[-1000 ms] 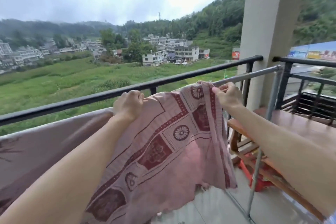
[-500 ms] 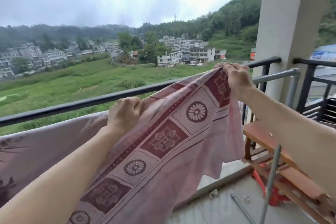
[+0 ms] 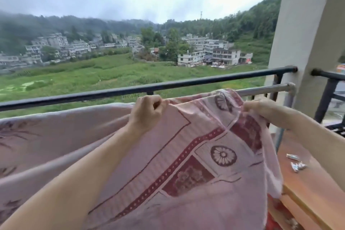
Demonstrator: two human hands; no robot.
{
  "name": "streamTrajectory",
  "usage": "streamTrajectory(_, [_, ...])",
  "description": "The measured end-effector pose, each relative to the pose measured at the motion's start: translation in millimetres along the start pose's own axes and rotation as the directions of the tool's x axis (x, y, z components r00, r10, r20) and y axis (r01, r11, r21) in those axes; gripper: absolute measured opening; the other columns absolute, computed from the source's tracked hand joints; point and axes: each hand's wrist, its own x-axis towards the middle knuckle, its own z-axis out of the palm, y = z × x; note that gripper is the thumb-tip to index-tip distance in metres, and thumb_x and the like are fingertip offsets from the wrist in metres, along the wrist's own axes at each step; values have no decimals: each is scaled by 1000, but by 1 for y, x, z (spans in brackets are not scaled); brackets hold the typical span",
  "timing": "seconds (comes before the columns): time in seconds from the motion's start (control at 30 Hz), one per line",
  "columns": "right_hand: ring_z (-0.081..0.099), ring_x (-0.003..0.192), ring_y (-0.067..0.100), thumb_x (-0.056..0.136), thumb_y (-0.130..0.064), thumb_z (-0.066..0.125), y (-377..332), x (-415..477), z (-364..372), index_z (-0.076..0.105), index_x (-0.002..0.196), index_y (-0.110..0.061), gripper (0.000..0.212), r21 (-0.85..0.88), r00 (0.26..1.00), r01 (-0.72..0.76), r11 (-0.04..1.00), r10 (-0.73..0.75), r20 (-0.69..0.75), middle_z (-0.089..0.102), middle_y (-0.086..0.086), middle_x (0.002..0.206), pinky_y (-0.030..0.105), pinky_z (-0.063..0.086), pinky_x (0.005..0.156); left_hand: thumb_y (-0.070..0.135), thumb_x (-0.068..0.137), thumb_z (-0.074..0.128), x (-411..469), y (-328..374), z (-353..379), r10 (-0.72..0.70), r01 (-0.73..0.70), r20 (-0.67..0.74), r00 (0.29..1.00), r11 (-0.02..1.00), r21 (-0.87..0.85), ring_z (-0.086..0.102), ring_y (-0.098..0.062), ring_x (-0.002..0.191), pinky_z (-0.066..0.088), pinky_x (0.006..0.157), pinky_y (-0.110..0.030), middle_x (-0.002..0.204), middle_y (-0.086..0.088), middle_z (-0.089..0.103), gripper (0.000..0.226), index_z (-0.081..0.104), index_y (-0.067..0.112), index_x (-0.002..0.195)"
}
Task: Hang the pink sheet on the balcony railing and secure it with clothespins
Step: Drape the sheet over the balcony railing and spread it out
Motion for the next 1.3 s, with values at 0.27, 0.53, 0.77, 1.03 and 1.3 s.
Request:
streamTrajectory(0.27, [53,53,9,84,-56,48,-52,40,2,64,72,-18,43,-403,636,341,849,-524,-567,58,-11,58,23,39,54,44,88,57,5,-28,-26,-180,226,-161,970,914,338,61,-27,93,42,77,-36,90,0,69,24,68,23,84])
streamTrajectory(0.53, [71,89,24,86,-41,68,-104,75,30,71,99,-4,39,-376,994,43,925,-3,107,74,10,100,40,57,86,49,94,47,5,-37,-46,-365,318,15,931,831,455,62,-30,93,37,88,-43,81,2,67,34,62,28,72])
streamTrajectory(0.77, [68,78,25,93,-23,63,-100,72,14,66,79,-10,20,216,929,229,949,-147,-339,69,10,82,32,58,63,25,93,56,18,-23,-26,-242,298,-204,949,899,320,63,-38,89,46,72,-39,87,-15,71,21,67,11,81])
streamTrajectory(1.03, [59,65,16,86,-34,64,-44,49,-65,73,80,-17,20,-439,899,-30,898,-168,-404,67,2,74,20,37,49,23,92,57,40,26,32,-63,70,-47,997,984,161,61,-27,74,44,62,-34,77,-6,69,18,62,11,79])
streamTrajectory(1.3, [62,76,19,89,-29,57,-111,63,70,70,89,-21,15,-672,833,299,677,-529,-162,70,-2,85,32,51,71,21,87,62,-19,-43,-36,-85,143,-218,972,953,267,60,-24,87,41,72,-30,90,-3,69,8,66,14,87])
